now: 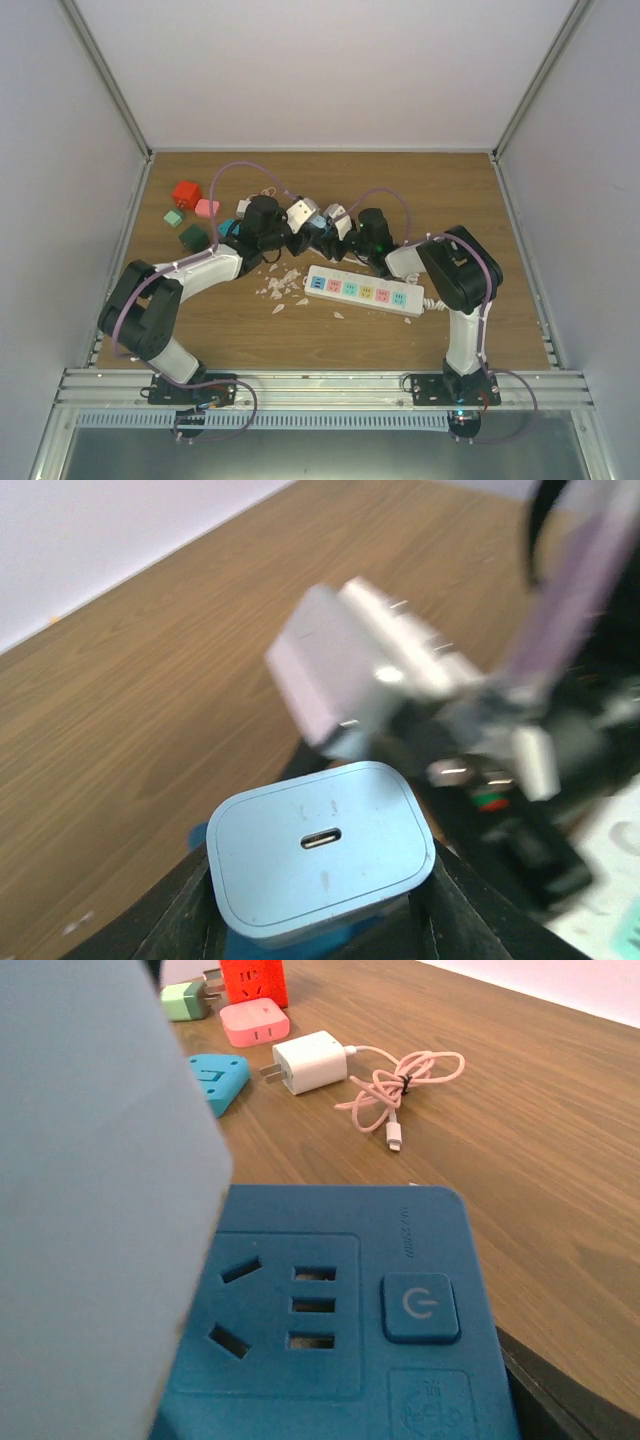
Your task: Pull the plug off the socket
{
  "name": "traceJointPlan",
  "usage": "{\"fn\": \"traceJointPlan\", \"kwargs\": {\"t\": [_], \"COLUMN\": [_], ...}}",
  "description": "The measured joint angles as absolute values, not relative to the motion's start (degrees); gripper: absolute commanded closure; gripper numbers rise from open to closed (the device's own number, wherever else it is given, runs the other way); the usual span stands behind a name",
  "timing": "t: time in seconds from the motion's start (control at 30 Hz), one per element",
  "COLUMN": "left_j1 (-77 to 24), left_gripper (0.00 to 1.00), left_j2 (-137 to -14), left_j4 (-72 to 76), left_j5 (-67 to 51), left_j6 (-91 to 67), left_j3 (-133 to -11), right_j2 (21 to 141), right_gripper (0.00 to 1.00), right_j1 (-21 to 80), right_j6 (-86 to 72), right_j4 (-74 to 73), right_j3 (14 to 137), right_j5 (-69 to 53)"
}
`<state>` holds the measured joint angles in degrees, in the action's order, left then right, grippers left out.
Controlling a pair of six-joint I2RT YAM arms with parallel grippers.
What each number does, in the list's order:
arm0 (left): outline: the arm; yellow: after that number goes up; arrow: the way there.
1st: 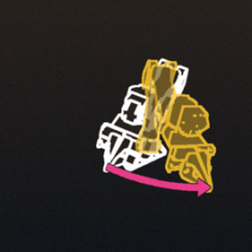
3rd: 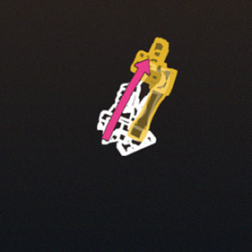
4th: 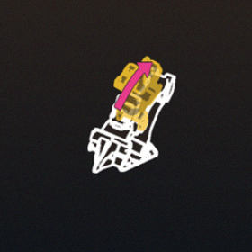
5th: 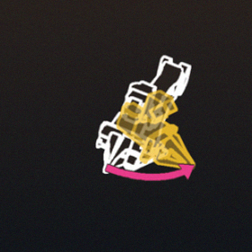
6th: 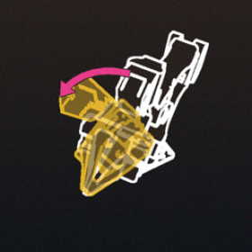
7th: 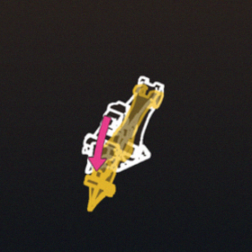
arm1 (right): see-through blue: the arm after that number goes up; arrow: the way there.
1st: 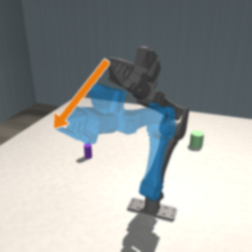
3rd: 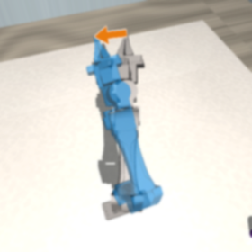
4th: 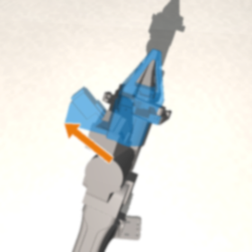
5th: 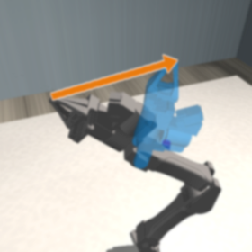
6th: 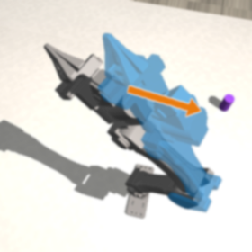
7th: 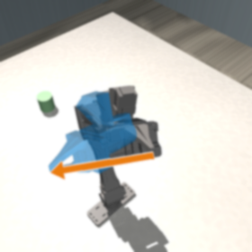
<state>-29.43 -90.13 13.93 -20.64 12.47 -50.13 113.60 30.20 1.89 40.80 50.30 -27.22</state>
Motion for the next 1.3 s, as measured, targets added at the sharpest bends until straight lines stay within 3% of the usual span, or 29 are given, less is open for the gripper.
{"fn": "traceJointPlan", "kwargs": {"t": [0.27,0.53,0.67,1.0,1.3], "left_j1": [-28.29,-22.35,-18.55,-16.21,-13.8], "left_gripper": [0.9,0.89,0.87,0.85,0.81], "left_j2": [-90.15,-88.95,-87.99,-91.05,-99.02], "left_j4": [11.35,-4.43,-18.81,-45.5,-54.89], "left_j5": [-23.46,-24.32,-23.9,-13.34,-3.05], "left_j6": [10.61,20.12,30.2,47.24,51.66], "left_j3": [-50.72,-58.08,-63.37,-66.65,-68.58], "right_j2": [113.67,113.56,113.51,113.34,111.15], "right_gripper": [0.58,0.25,0.16,0.1,0.12], "right_j1": [30.11,30.11,29.98,29.87,29.67], "right_j6": [1.78,2.37,3.38,7.27,12.43], "right_j4": [40.73,40.38,36.8,28.64,23.31], "right_j3": [50.46,50.48,50.48,52.25,52.36], "right_j5": [-26.96,-27.05,-27.14,-29.52,-29.65]}}
